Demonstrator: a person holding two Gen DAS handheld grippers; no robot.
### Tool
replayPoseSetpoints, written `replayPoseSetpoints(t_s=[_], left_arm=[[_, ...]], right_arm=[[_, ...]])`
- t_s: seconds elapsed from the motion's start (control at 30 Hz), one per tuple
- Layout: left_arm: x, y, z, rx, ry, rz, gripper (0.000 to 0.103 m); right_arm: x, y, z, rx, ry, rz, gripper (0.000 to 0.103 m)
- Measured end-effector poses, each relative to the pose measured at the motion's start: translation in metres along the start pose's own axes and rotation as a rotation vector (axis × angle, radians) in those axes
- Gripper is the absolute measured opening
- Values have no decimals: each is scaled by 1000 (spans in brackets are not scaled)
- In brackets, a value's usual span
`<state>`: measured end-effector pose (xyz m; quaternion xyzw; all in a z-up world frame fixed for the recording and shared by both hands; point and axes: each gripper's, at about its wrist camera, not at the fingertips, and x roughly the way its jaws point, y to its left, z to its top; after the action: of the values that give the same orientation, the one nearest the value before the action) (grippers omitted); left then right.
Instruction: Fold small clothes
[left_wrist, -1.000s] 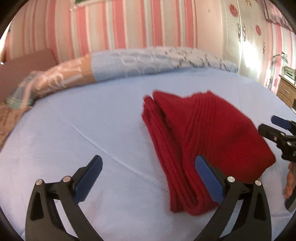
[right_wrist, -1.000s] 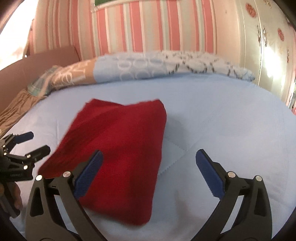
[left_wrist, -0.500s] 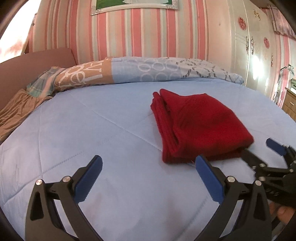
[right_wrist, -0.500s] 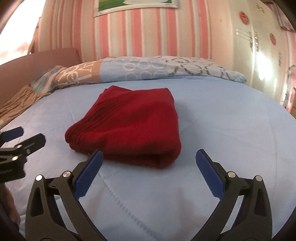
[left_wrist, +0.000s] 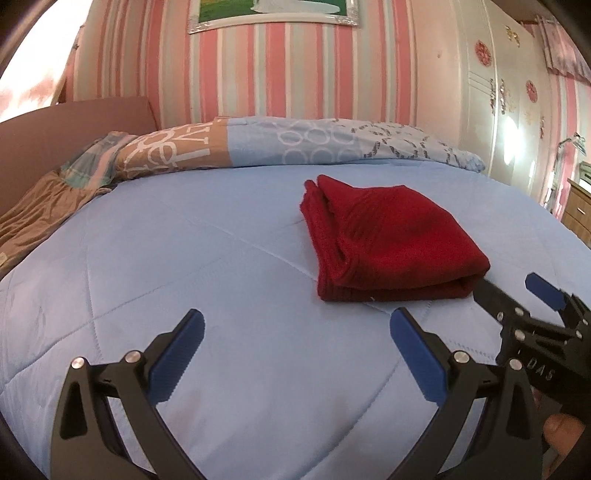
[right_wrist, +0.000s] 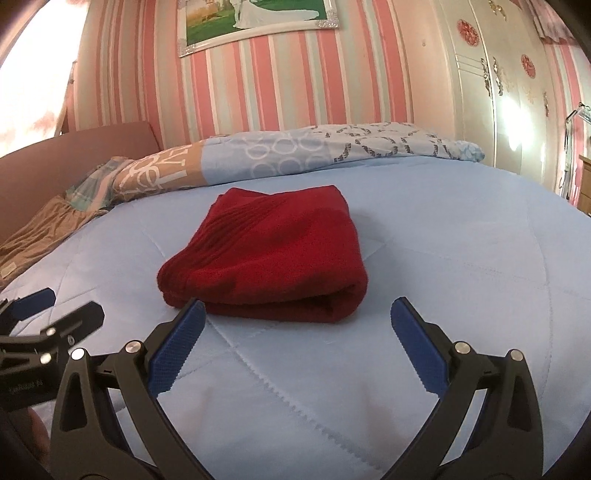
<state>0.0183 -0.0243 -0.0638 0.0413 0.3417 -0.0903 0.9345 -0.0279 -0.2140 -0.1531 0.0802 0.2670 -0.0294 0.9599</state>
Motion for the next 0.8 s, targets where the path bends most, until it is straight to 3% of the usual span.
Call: replayPoseSetpoints(t_s=[0.2, 0.4, 0.8], left_arm=[[-4, 7, 10, -37, 6, 49, 101], [-7, 13, 19, -58, 13, -2, 101], [-23, 6, 23, 26, -37, 42, 101]], right_arm=[[-3, 10, -2, -43, -3, 2, 100], [-5, 12, 0, -46, -10, -5, 100], [-10, 14, 8, -53, -22, -7, 100]])
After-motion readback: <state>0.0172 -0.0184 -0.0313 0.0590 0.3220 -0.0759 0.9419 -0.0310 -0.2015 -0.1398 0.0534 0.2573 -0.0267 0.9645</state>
